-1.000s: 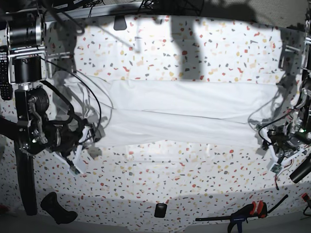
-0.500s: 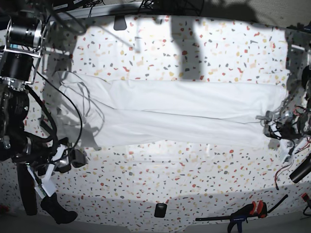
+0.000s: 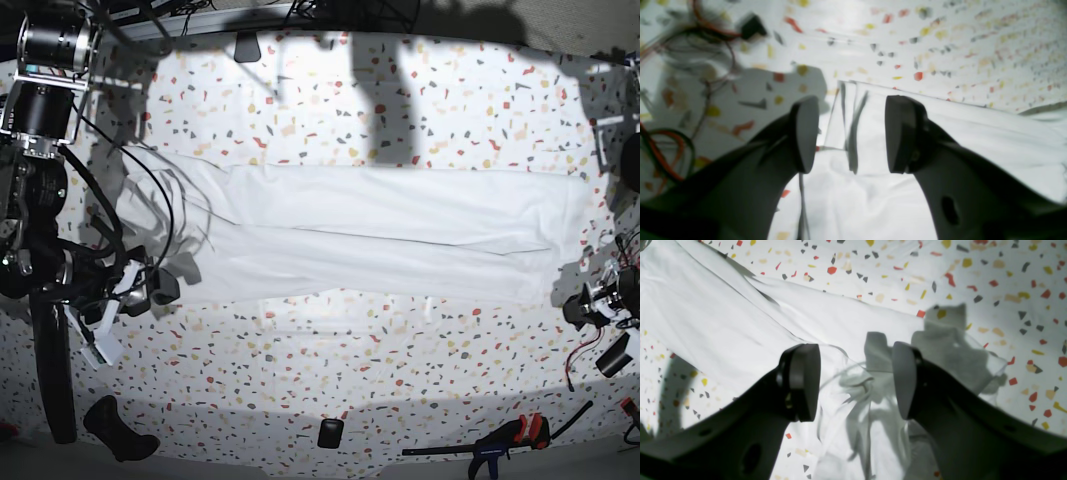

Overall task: Fold the T-shirt properly
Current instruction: 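Open both grippers and release the shirt ends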

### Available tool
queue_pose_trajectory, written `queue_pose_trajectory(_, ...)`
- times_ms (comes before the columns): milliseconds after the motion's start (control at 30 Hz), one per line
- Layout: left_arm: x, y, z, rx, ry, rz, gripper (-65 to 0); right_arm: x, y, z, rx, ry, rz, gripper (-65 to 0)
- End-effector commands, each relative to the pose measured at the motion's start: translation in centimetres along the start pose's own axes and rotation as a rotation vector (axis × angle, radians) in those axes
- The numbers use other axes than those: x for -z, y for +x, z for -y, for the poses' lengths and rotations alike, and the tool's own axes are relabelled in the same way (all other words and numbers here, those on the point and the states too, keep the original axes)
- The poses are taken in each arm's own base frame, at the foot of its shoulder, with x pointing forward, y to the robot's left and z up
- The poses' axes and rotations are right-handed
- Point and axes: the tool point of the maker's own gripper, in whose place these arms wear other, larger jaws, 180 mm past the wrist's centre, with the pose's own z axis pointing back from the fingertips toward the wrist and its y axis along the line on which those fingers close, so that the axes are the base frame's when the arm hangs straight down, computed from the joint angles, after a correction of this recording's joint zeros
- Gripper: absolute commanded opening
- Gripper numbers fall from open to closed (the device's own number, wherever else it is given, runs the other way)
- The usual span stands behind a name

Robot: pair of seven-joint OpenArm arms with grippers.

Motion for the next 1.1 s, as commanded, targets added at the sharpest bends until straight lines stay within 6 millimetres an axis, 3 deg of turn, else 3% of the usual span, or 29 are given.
queue_pose_trajectory(0, -1.1, 2.0, -0.3, -0.004, -0.017, 0.053, -34.3, -0.9, 2.1, 0.2, -0.028, -0.003, 0.064, -31.0)
queue_pose_trajectory(133, -0.8, -0.2, -1.3, -0.040, -0.059, 0.008, -34.3, -0.9, 2.3, -0.1, -0.022, 0.017, 0.078, -31.0)
queue_pose_trajectory(400, -0.8, -1.0, -3.9, -0.029, 0.029, 0.022, -34.3, -0.9, 2.6, -0.4, -0.018, 0.032, 0.089, -31.0)
queue_pose_trajectory(600, -0.7, -3.7, -5.4, -0.039, 0.086, -0.039, -34.3, -0.9, 2.6, -0.4, -0.018, 0.032, 0.089, -31.0)
queue_pose_trajectory(733, -0.9, -5.5, -4.8, -0.079, 0.047, -0.122, -34.3, -0.9, 2.6, -0.4, -0.018, 0.032, 0.090, -31.0)
queue_pose_trajectory(867, -1.1, -4.7, -3.3, -0.127, -0.035, -0.103, -34.3, -0.9, 2.6, -0.4, -0.018, 0.032, 0.089, -31.0)
queue_pose_trajectory(1067, -1.2, -4.7, -4.1, -0.082, 0.017, -0.115, -34.0, -0.9, 2.6, -0.4, -0.018, 0.033, 0.090, -31.0)
